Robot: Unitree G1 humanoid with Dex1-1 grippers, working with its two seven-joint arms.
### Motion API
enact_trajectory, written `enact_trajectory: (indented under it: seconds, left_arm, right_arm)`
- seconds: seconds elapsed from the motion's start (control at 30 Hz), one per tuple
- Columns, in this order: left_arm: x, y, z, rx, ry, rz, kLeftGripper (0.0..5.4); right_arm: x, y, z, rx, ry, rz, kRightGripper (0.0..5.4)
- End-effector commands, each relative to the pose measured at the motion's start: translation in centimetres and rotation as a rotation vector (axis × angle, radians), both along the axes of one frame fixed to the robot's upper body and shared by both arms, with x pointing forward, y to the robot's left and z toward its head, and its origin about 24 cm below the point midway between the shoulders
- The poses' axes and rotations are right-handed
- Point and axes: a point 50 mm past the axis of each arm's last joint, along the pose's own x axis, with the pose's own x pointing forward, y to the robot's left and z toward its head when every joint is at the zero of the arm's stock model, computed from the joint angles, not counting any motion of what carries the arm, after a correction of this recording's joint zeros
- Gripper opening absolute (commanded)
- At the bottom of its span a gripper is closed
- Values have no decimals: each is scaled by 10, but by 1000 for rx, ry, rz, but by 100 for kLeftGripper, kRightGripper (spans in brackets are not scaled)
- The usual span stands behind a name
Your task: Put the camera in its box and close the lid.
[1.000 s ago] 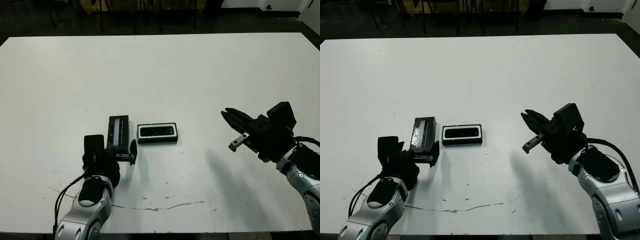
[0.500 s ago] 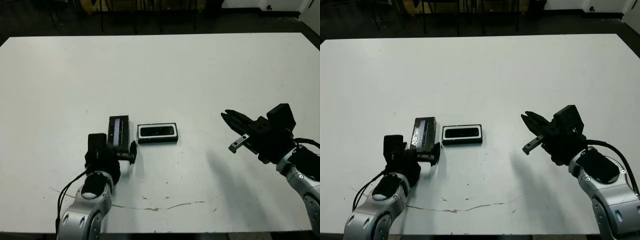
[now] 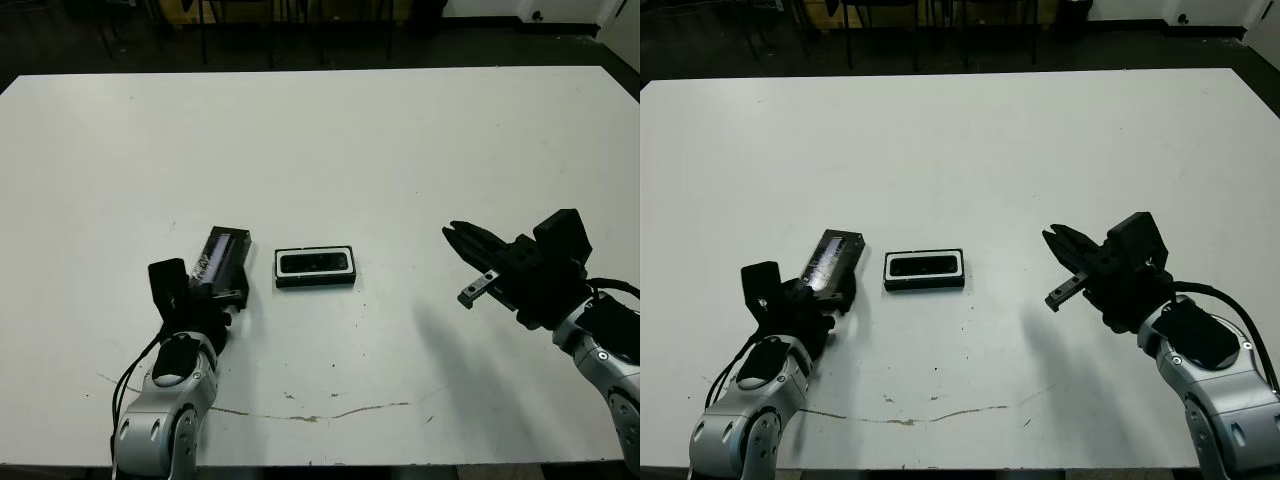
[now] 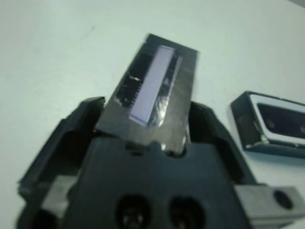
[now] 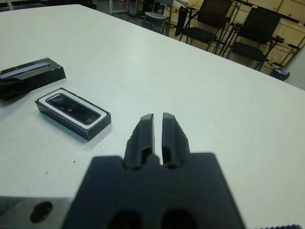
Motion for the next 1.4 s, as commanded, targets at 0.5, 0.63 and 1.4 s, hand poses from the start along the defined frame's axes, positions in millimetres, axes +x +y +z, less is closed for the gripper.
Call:
enact_trajectory:
  seconds: [0.5,0.63,1.4]
  left_arm:
    - [1,53,95,410,-306,-475,274]
    - [15,65,129,494,-409,-506,274]
    - [113,65,109,261,54,-1429,274]
  right_arm:
    - [-1,-2,-3,-12,16,-17,0]
    - [0,-2,-2,-13,13,-20,0]
    - [9,-17,-3,3,6,-69,0]
